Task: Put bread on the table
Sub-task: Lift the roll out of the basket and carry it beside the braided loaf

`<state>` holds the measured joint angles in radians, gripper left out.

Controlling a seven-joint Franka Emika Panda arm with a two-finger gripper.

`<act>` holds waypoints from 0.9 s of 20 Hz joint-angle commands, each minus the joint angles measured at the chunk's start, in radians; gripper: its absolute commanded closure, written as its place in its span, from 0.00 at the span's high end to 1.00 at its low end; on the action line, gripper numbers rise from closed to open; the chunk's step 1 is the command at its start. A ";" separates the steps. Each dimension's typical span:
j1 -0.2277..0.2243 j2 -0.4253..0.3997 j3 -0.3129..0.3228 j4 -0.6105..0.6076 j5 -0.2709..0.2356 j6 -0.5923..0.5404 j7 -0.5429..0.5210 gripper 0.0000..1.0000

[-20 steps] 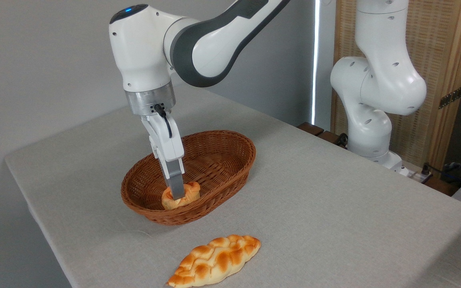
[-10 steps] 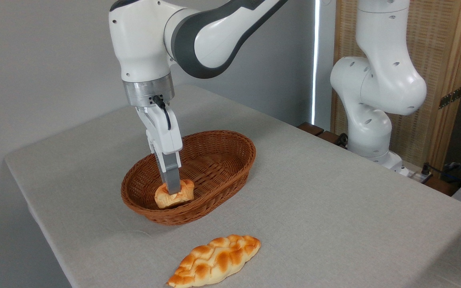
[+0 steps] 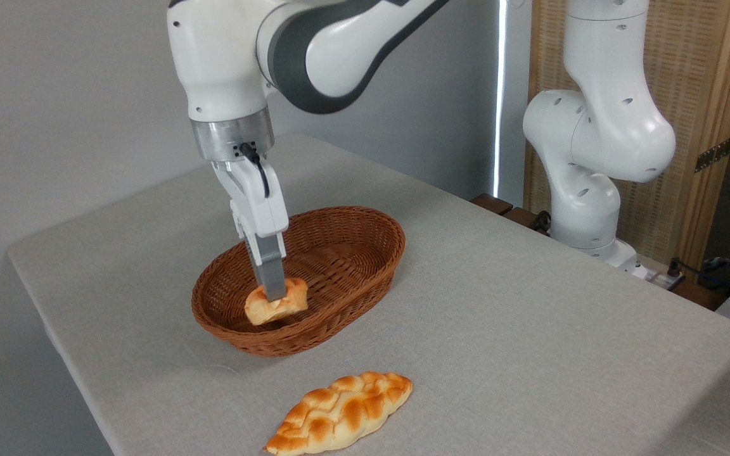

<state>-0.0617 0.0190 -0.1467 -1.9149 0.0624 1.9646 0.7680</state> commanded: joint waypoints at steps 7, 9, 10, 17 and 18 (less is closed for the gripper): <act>0.003 -0.109 0.191 0.125 -0.003 -0.283 0.330 0.19; 0.000 -0.135 0.249 0.122 -0.004 -0.340 0.452 0.23; 0.002 -0.146 0.255 0.120 -0.003 -0.360 0.514 0.23; -0.013 -0.180 0.282 0.053 -0.003 -0.411 0.626 0.31; -0.030 -0.185 0.280 0.031 -0.003 -0.398 0.626 0.32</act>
<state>-0.0519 -0.1411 0.1259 -1.8165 0.0632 1.5597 1.3740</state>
